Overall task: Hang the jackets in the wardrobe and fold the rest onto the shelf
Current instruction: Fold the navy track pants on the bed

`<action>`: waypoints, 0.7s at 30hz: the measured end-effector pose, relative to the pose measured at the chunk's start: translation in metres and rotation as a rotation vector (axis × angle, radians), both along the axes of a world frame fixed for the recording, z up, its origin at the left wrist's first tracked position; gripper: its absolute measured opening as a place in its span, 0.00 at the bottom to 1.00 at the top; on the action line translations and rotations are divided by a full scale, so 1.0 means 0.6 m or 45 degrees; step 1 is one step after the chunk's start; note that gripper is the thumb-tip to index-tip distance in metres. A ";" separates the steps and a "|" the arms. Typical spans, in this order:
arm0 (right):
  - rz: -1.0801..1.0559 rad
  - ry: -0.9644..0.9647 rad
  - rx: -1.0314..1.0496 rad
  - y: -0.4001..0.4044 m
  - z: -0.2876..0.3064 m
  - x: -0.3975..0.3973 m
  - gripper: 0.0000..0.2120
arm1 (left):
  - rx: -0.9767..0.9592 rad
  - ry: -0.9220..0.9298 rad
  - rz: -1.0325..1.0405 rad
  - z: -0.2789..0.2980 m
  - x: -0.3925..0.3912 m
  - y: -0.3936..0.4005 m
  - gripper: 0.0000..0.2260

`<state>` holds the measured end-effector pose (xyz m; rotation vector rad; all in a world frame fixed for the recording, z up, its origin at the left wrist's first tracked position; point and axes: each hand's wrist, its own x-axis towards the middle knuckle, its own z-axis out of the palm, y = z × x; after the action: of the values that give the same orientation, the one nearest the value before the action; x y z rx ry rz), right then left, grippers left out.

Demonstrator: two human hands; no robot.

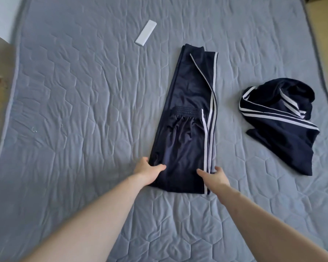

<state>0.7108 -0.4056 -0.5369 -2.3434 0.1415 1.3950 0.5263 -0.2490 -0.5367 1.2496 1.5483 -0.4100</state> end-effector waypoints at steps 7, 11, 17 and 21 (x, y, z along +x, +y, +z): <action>0.108 0.022 -0.031 -0.050 -0.057 -0.036 0.14 | -0.091 0.131 -0.106 -0.034 -0.020 -0.037 0.25; 0.168 0.353 -0.223 -0.113 0.009 -0.054 0.09 | -0.370 0.274 -0.343 0.035 -0.071 -0.063 0.30; 0.600 1.214 -0.527 -0.186 0.164 -0.064 0.12 | -0.786 0.429 -1.032 0.192 -0.128 -0.107 0.27; 0.513 1.243 -0.401 -0.173 0.233 -0.036 0.16 | -0.704 0.304 -0.895 0.260 -0.122 -0.090 0.20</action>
<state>0.6894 -0.5093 -0.3968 -1.7249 0.1707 2.7894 0.4529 -0.3032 -0.3808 1.2869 1.0187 -1.3796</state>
